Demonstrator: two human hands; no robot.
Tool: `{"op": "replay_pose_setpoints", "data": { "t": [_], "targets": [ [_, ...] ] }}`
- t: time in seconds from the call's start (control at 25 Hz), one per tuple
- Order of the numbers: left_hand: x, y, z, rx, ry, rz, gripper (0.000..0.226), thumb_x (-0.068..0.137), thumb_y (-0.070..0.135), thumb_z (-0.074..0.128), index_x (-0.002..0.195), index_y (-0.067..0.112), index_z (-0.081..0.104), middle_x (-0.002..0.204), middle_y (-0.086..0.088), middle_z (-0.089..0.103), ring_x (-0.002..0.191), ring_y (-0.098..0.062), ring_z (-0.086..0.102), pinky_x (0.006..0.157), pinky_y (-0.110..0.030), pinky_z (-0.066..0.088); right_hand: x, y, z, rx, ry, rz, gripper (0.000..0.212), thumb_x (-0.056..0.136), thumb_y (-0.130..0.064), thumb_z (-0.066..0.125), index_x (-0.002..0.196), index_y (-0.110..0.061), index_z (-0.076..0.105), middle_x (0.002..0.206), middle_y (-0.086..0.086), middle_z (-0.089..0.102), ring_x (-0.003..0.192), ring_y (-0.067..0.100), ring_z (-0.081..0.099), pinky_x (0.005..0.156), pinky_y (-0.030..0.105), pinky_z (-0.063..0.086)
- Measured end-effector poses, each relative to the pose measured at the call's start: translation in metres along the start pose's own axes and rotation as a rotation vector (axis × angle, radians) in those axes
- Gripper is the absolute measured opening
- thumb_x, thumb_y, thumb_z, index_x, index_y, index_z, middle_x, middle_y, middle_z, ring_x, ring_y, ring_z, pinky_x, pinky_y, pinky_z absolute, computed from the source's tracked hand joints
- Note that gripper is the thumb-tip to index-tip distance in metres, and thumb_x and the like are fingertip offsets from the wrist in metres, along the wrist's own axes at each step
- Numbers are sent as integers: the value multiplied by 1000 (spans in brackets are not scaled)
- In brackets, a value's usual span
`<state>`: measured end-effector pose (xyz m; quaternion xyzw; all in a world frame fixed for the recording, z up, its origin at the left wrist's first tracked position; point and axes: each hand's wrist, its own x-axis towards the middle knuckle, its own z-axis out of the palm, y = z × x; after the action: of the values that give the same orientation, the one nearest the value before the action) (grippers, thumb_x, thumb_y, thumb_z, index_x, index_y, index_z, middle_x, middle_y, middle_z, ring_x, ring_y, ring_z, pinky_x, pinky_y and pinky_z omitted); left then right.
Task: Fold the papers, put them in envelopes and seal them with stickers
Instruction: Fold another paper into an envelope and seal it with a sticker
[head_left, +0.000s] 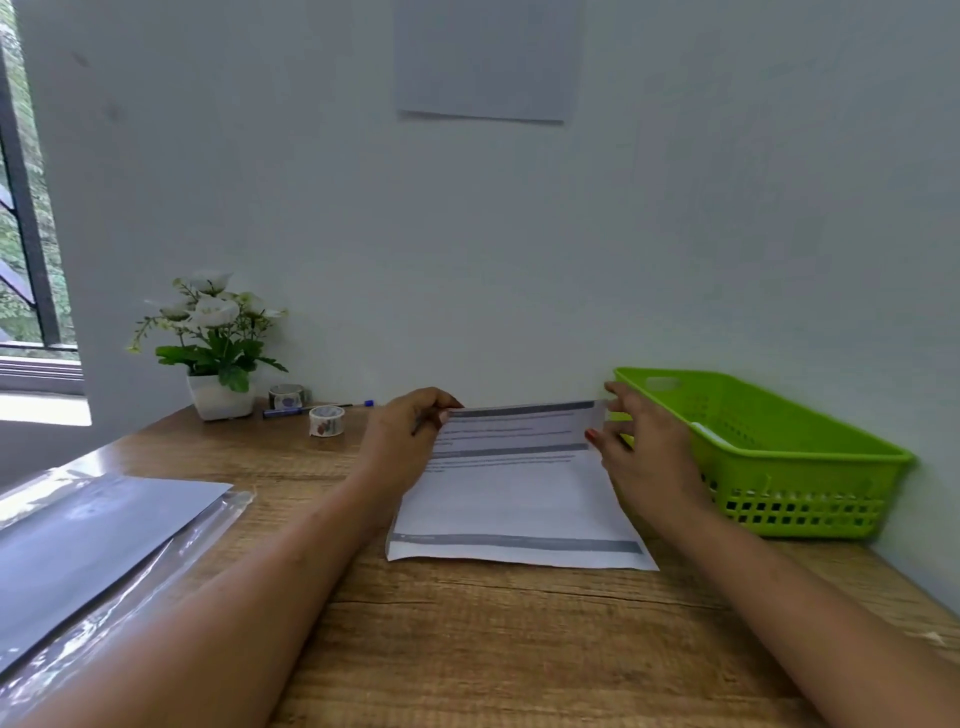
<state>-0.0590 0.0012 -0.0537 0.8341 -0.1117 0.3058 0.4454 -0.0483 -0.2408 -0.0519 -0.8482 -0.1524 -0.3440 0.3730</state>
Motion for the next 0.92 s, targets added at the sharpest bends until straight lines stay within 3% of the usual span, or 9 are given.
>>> {"op": "replay_pose_setpoints", "data": {
  "t": [0.08,0.16,0.24,0.36,0.44,0.52,0.64,0.76,0.92],
  "targets": [
    [0,3,3,-53,-63,7,26,93,1,47,91,18,66,89,6,66,82,2,58,63,-2,44,-1,2,0,-7,-19,11,52,81,-4,68,130,-15,52,112,11,54,91,23,59,81,43,55],
    [1,1,6,-105,-124,-18,32,92,-2,47,85,23,64,90,6,67,87,-6,61,68,-7,47,-2,3,-4,-10,6,39,45,80,2,67,120,-16,57,112,5,44,84,22,58,79,44,56],
    [1,0,7,-142,-153,-47,36,92,-3,47,82,27,64,93,5,68,95,-13,62,80,-21,51,-2,2,-6,-45,-1,21,32,78,2,67,105,-13,61,106,0,41,84,22,57,78,43,55],
    [2,-9,9,-222,-202,-113,44,91,-8,43,84,29,67,99,5,68,106,-17,61,91,-29,50,0,2,-6,-116,-68,32,12,80,-4,66,85,-14,62,85,2,56,77,23,60,72,39,54],
    [4,-13,8,-238,-244,-130,52,87,-14,37,89,26,70,106,2,69,112,-16,58,100,-32,45,-1,4,-8,-117,-97,57,13,80,-5,66,74,-16,61,70,3,63,67,22,62,65,33,52],
    [5,-14,6,-216,-268,-127,56,81,-18,33,90,22,71,107,0,70,114,-14,58,107,-33,39,-1,5,-8,-138,-116,60,11,79,-5,66,72,-13,64,68,5,65,66,22,62,64,34,52],
    [3,-11,6,-165,-265,-187,53,79,-19,32,91,15,70,104,-1,69,109,-11,60,104,-26,40,-3,5,-6,-187,-141,90,12,77,-5,68,70,-13,64,73,7,68,72,23,63,65,31,50],
    [2,-14,3,-66,-216,-273,47,83,-15,33,98,8,71,104,0,69,102,-8,60,83,-8,42,-3,7,-7,-206,-179,102,22,74,-4,67,64,-22,59,74,4,67,76,21,62,64,25,42],
    [5,-21,-1,93,-162,-300,44,87,-8,35,97,12,72,105,1,68,106,-12,58,93,-20,39,-5,7,-8,-248,-295,150,27,76,-2,60,68,-27,65,83,-2,69,85,18,64,74,26,49]
  ]
}}
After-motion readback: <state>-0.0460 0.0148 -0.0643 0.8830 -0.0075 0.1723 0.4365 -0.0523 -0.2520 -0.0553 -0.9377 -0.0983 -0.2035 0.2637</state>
